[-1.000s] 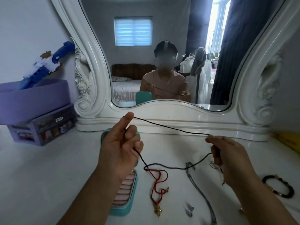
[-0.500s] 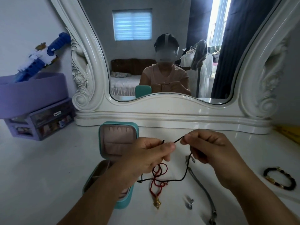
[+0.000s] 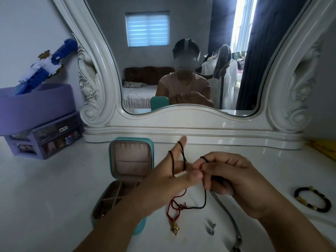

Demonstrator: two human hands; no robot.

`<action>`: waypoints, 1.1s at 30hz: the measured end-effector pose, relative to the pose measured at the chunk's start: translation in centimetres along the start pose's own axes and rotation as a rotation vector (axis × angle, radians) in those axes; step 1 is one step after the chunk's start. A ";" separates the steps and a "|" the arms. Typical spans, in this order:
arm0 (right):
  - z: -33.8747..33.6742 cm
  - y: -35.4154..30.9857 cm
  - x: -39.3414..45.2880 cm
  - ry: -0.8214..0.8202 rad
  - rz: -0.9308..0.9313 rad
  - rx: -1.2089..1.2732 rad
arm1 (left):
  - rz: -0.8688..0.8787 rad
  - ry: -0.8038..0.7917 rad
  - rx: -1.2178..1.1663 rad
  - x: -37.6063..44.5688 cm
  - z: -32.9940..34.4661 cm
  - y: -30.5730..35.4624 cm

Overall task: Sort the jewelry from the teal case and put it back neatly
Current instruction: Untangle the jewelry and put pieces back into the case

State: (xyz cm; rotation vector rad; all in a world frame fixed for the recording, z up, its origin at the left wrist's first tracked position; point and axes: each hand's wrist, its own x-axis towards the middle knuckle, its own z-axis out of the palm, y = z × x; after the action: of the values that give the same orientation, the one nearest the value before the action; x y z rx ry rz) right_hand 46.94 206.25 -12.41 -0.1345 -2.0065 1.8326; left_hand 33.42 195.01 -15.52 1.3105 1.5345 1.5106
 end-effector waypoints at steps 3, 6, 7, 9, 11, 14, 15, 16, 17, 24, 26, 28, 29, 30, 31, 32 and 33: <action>-0.8 0.0 0.1 0.074 0.009 0.087 | 0.010 0.078 0.138 -0.3 0.1 0.5; -1.5 0.0 0.4 0.182 0.042 0.158 | 0.002 0.025 -0.247 -0.5 -1.0 0.8; -1.4 0.1 0.5 0.181 0.058 0.145 | 0.043 -0.069 -0.477 -0.4 -1.3 1.0; -0.9 0.3 0.4 0.095 0.087 0.092 | 0.163 -0.305 -0.836 -0.5 -1.7 1.1; -0.3 0.3 0.2 -0.037 0.120 0.026 | 0.213 -0.305 -0.934 -0.6 -1.8 1.3; 0.0 0.2 -0.1 -0.136 0.141 -0.016 | 0.155 -0.003 -0.772 -0.4 -1.5 1.5; -0.1 0.1 0.0 -0.127 0.135 -0.004 | 0.103 0.095 -0.644 -0.4 -1.2 1.7; -0.2 0.2 0.0 -0.110 0.125 0.019 | 0.048 0.171 -0.467 -0.3 -0.9 1.7; -0.4 0.2 0.0 -0.095 0.116 0.051 | 0.006 0.212 -0.264 -0.1 -0.6 1.5; -1.0 1.3 0.6 -0.048 0.137 0.275 | -0.023 0.171 0.154 -0.4 0.5 0.9; -1.0 1.4 0.8 -0.007 0.149 0.321 | -0.038 0.126 -0.027 -0.5 0.1 1.4; -0.8 1.4 0.8 0.017 0.144 0.302 | -0.035 0.013 -0.238 -0.7 -0.3 1.6; -0.7 1.4 0.8 0.026 0.139 0.290 | -0.036 -0.041 -0.353 -0.7 -0.4 1.5; -0.6 1.4 0.8 0.031 0.136 0.294 | -0.028 -0.105 -0.460 -0.7 -0.5 1.3; -0.5 1.5 0.8 0.033 0.136 0.315 | -0.014 -0.171 -0.549 -0.6 -0.6 1.0; -0.4 1.4 0.8 0.030 0.138 0.343 | -0.004 -0.235 -0.618 -0.6 -0.7 0.9; -0.4 1.5 0.9 0.020 0.143 0.372 | -0.003 -0.296 -0.672 -0.7 -0.7 0.9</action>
State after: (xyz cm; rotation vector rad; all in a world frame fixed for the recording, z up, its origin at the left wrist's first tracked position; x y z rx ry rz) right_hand 46.01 207.15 -13.62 -0.1889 -1.6436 2.2482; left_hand 33.22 194.05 -14.73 1.0572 0.7391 1.5521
